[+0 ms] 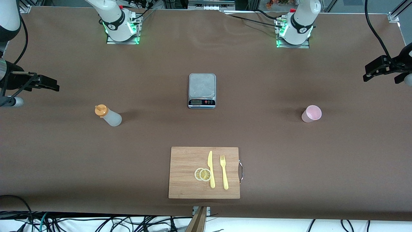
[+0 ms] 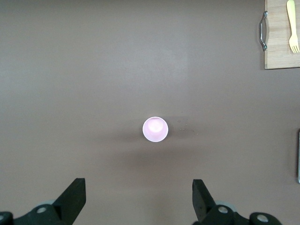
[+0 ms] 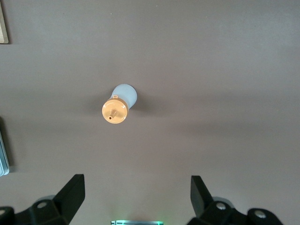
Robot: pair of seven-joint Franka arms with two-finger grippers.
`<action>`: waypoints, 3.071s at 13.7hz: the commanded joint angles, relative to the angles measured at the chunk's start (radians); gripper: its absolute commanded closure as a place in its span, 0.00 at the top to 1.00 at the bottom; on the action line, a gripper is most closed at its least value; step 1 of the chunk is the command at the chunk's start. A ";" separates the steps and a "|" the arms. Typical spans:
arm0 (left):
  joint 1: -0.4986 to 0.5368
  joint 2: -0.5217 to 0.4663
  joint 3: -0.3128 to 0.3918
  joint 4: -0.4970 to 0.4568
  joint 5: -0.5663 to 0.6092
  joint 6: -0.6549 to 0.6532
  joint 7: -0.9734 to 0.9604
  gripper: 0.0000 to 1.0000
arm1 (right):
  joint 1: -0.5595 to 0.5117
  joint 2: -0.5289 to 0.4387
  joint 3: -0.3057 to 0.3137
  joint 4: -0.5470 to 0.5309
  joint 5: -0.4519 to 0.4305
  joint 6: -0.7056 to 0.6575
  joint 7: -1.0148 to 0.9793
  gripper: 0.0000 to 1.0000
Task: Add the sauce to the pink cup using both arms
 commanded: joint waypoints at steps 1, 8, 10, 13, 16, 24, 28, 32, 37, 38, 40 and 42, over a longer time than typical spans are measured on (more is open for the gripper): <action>0.005 0.015 -0.006 0.031 0.006 -0.014 -0.001 1.00 | -0.003 0.008 -0.003 0.025 0.012 -0.011 0.005 1.00; -0.007 0.073 -0.017 0.031 0.013 -0.013 0.020 1.00 | -0.003 0.008 -0.003 0.025 0.011 -0.009 0.005 1.00; -0.001 0.083 -0.016 0.029 0.006 -0.010 0.009 1.00 | -0.003 0.008 -0.003 0.025 0.011 -0.009 0.004 1.00; 0.005 0.106 -0.013 0.025 0.015 -0.010 0.014 1.00 | -0.003 0.008 -0.002 0.025 0.011 -0.009 0.005 1.00; 0.005 0.123 -0.011 0.022 0.041 -0.010 0.012 1.00 | -0.003 0.008 -0.002 0.025 0.009 -0.011 0.004 1.00; 0.046 0.098 -0.013 -0.237 0.070 0.217 0.021 1.00 | -0.003 0.008 -0.003 0.025 0.009 -0.009 0.002 1.00; 0.089 0.113 -0.014 -0.413 0.064 0.448 0.025 1.00 | -0.003 0.008 -0.002 0.025 0.009 -0.009 0.002 1.00; 0.090 0.190 -0.014 -0.544 0.050 0.729 0.023 1.00 | -0.003 0.008 -0.003 0.025 0.009 -0.009 0.001 1.00; 0.090 0.250 -0.016 -0.587 0.050 0.795 0.023 1.00 | -0.003 0.008 -0.003 0.025 0.009 -0.009 0.001 1.00; 0.090 0.253 -0.016 -0.611 0.049 0.826 0.023 1.00 | -0.003 0.008 -0.003 0.025 0.009 -0.009 0.001 1.00; 0.087 0.270 -0.016 -0.650 0.006 0.878 0.025 1.00 | -0.003 0.008 -0.003 0.025 0.009 -0.009 0.001 1.00; 0.085 0.282 -0.016 -0.690 -0.020 0.929 0.025 1.00 | -0.003 0.008 -0.003 0.025 0.009 -0.009 0.002 1.00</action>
